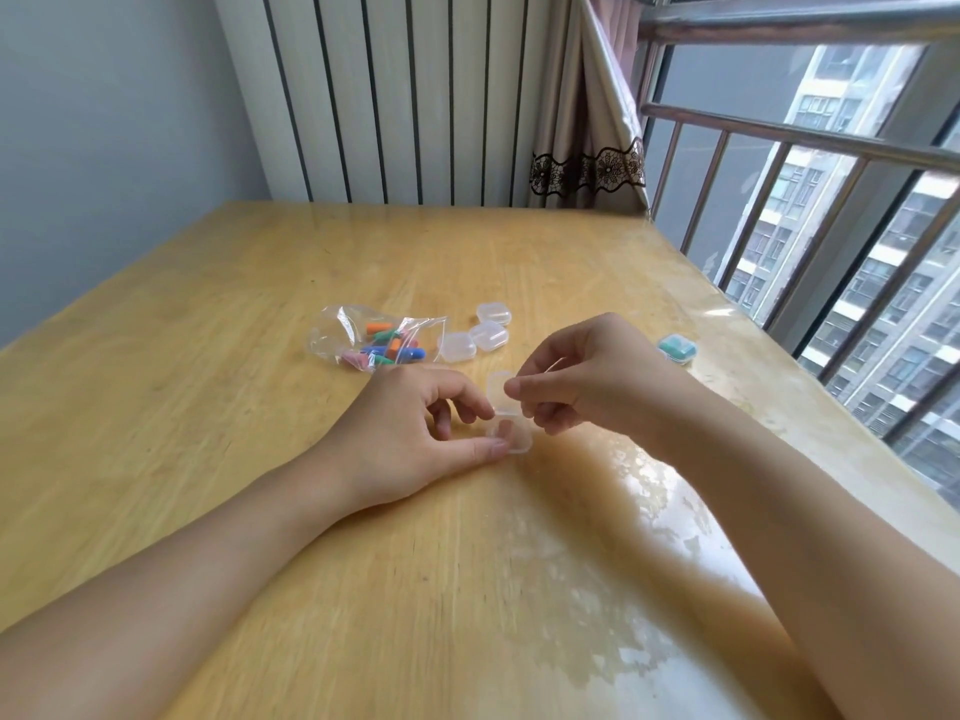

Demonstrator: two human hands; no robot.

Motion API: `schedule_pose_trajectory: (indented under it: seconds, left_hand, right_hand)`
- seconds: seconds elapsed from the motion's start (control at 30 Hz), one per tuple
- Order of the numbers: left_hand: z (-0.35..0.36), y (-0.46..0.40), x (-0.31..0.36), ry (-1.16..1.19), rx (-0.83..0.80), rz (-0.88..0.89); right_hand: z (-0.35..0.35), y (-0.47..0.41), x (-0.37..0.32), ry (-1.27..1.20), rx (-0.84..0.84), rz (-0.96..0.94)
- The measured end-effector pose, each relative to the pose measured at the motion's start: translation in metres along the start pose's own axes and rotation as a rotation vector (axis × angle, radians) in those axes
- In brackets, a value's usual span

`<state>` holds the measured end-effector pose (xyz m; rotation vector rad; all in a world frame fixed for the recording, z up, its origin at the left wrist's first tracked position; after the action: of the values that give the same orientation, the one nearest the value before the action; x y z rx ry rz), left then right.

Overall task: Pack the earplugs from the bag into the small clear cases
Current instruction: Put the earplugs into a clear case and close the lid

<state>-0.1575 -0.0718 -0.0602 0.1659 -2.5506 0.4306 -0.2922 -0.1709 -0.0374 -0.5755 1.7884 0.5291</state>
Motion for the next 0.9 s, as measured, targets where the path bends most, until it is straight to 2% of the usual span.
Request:
schedule_pose_trajectory:
  seconds: [0.33,0.7,0.9]
  left_hand:
    - [0.004,0.0,0.009,-0.037,-0.039,0.122]
    - [0.004,0.0,0.005,-0.011,-0.042,0.072]
    - [0.003,0.0,0.003,0.0,-0.039,0.041]
  right_hand:
    - [0.005,0.0,0.01,0.052,-0.139,0.092]
    - [0.01,-0.001,0.011,0.082,-0.211,0.066]
    - [0.006,-0.004,0.01,0.163,-0.148,0.01]
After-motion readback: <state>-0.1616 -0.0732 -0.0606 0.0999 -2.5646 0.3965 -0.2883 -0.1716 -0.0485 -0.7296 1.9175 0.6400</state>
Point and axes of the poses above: each hand's wrist, its own y-axis away from the middle knuckle, its own z-axis out of the palm, x = y × z, the point moved 8 cm from there along -y, towards the middle knuckle, and after that the axes turned 14 degrees about -y, right-handed, at the moved point
